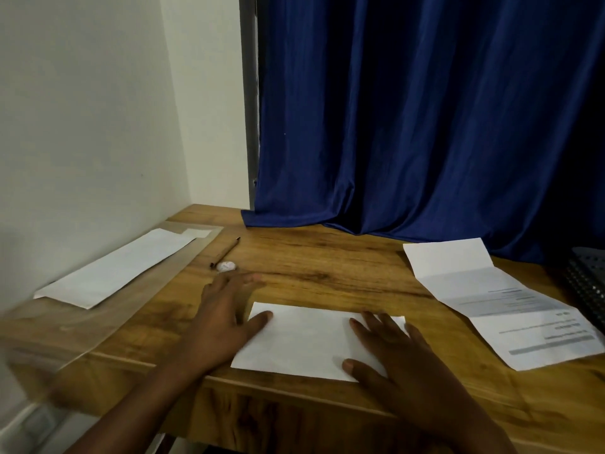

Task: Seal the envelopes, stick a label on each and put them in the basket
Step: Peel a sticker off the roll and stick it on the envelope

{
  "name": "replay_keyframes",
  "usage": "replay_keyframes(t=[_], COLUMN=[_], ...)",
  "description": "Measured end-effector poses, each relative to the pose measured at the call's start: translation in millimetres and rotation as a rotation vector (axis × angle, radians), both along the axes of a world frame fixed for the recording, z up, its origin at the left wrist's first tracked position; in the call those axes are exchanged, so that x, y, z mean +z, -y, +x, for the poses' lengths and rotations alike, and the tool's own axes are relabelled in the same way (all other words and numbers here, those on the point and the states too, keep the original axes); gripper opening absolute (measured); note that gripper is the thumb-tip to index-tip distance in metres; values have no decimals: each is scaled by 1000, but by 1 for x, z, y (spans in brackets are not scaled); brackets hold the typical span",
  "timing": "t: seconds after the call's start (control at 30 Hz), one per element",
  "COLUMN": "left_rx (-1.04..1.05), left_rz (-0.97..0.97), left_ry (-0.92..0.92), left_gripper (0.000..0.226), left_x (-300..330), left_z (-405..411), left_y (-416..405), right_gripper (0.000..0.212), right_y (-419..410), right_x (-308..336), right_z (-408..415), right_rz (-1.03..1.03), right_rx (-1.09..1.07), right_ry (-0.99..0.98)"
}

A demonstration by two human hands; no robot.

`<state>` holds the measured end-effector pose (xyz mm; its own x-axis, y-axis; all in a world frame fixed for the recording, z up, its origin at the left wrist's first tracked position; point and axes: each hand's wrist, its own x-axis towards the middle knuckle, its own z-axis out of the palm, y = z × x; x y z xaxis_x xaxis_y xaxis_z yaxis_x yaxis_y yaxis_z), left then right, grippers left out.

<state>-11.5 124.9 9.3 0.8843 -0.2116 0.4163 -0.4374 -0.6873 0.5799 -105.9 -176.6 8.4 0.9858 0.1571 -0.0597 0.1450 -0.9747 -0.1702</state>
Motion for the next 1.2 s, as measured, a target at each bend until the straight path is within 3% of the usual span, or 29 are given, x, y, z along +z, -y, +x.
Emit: replay_keyframes(t=[0.13,0.33,0.5,0.7,0.8,0.9,0.97,1.07,1.2], left_rx=[63,-12,-21,-89,-301,-469,-522,-558,-554], left_rz=[-53,180,236,-86,-267,-223,-197,-204,-202], left_ry=[8,-37,-47,-71,-105,-64,-63,-106,-151], left_gripper=[56,65,51,50,42,46,43,43,44], left_x=[12,23,23,33,38,37,29,10,-2], left_z=[30,75,89,52,20,-6,-15,-21,-21], left_y=[-26,-54,-54,-1,48,89,112,132,133], right_gripper=[95,102,104,111,92,56,44,25,17], right_y=[-2,-5,-4,1,8,11,11,14,15], right_x=[2,7,4,1,3,4,7,7,4], right_z=[2,2,4,1,-4,-7,-10,-14,-15], right_rz=[-25,3,40,278,591,827,932,1017,1037], right_rx=[-5,-20,-31,-127,-238,-283,-256,-229,-214], right_ry=[-31,-55,-49,78,169,290,349,403,430])
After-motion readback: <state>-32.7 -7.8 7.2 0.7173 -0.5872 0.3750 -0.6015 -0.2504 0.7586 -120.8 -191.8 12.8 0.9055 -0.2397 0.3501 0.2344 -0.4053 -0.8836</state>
